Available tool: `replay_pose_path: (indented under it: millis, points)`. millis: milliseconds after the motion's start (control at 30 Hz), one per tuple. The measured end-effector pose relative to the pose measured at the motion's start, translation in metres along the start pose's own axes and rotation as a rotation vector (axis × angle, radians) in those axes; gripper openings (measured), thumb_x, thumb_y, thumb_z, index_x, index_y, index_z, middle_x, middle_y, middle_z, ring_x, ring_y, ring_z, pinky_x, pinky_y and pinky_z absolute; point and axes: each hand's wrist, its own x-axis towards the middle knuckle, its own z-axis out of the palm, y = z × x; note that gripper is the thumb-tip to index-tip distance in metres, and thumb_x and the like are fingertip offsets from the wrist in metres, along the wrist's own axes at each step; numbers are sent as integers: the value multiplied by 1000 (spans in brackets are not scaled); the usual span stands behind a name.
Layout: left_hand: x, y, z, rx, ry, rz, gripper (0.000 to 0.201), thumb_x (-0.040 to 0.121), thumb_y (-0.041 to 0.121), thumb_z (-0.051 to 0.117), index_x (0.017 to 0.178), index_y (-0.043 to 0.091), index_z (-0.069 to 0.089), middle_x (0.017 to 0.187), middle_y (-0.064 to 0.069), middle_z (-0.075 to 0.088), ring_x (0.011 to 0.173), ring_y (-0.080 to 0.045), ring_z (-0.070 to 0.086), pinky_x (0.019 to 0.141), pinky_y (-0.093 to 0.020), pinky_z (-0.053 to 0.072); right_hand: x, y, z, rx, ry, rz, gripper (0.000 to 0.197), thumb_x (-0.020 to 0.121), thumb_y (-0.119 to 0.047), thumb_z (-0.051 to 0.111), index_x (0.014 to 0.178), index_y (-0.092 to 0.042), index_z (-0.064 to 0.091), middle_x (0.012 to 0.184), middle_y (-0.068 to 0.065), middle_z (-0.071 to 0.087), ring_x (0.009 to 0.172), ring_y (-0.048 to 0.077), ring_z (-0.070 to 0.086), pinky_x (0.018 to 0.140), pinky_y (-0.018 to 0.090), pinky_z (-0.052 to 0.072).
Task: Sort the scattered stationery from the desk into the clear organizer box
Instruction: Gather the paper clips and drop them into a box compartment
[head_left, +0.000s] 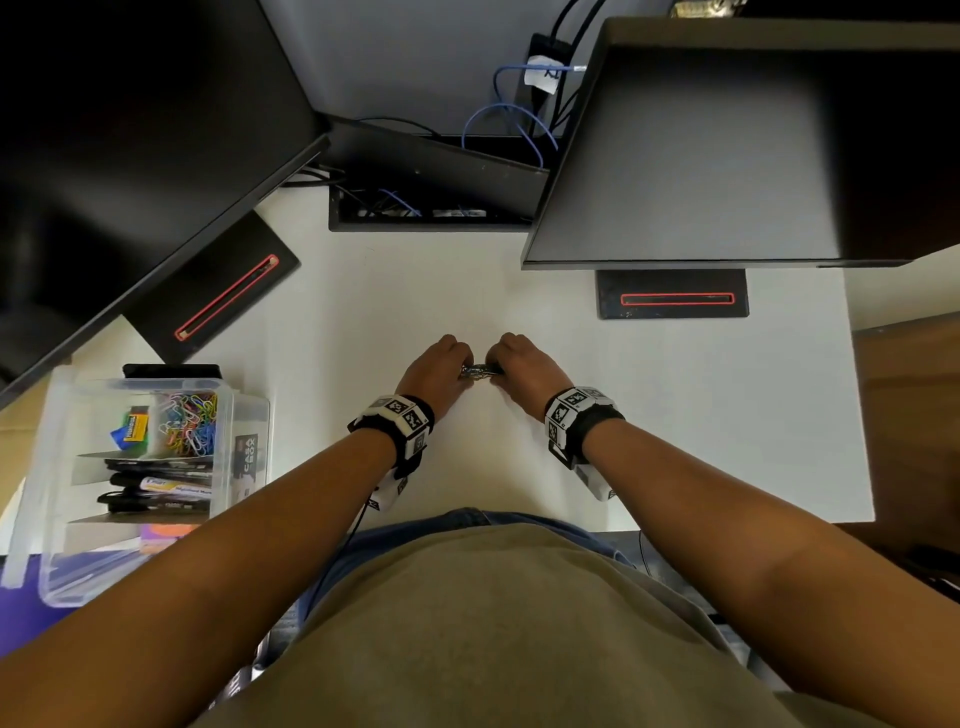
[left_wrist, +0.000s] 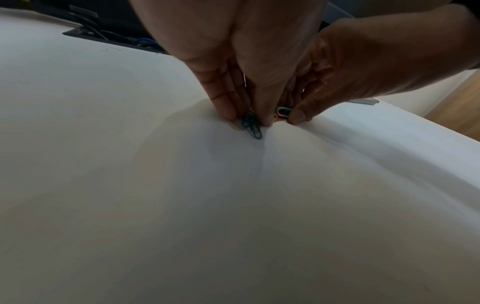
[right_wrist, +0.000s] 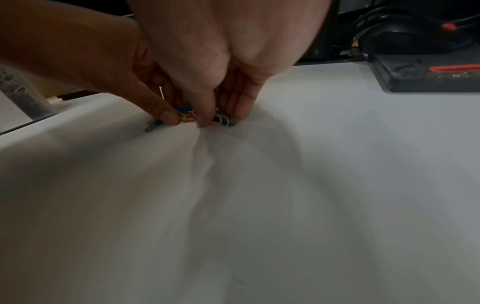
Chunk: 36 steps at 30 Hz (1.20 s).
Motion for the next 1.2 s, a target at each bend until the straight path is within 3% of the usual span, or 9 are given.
replay_pose_path:
  millis: [233, 433, 633, 800, 967, 1200]
  points:
    - [5, 2, -3, 68, -13, 28, 11, 93, 18, 59, 98, 10, 63, 95, -5, 55, 82, -23, 54, 70, -34, 46, 2, 2, 0, -33, 21, 22, 16, 95, -14, 55, 101, -4, 65, 101, 11, 58, 96, 28, 54, 76, 41, 48]
    - [6, 1, -4, 71, -22, 0, 10, 94, 23, 58, 95, 14, 63, 90, 1, 52, 80, -20, 54, 69, -31, 44, -3, 5, -5, -3, 39, 53, 16, 95, -18, 58, 102, -6, 66, 100, 11, 61, 94, 28, 56, 76, 37, 47]
    - [5, 5, -8, 79, -25, -9, 12, 95, 23, 56, 97, 13, 63, 97, -3, 57, 88, -22, 55, 71, -29, 39, -6, 4, -15, 66, 59, 115, 17, 93, -21, 64, 103, -8, 67, 100, 9, 63, 93, 26, 58, 79, 37, 49]
    - [0, 8, -16, 15, -5, -48, 11, 93, 19, 58, 97, 11, 63, 101, -6, 60, 91, -26, 57, 77, -33, 44, -6, -6, -25, 96, 85, 136, 17, 92, -18, 65, 106, -8, 68, 103, 10, 64, 95, 25, 59, 81, 32, 46]
    - [-13, 6, -29, -32, 42, -73, 8, 91, 18, 58, 94, 12, 63, 99, -6, 60, 92, -26, 57, 78, -33, 44, -5, -19, -30, 124, 141, 152, 13, 91, -16, 65, 102, -11, 68, 98, 7, 64, 89, 20, 57, 75, 23, 37]
    - [-53, -20, -58, -96, 193, -146, 12, 93, 19, 59, 99, 11, 65, 101, -9, 61, 93, -26, 57, 82, -36, 47, 7, -67, -36, 162, 194, 76, 10, 89, -16, 67, 98, -12, 69, 91, 0, 61, 80, 13, 52, 71, 23, 38]
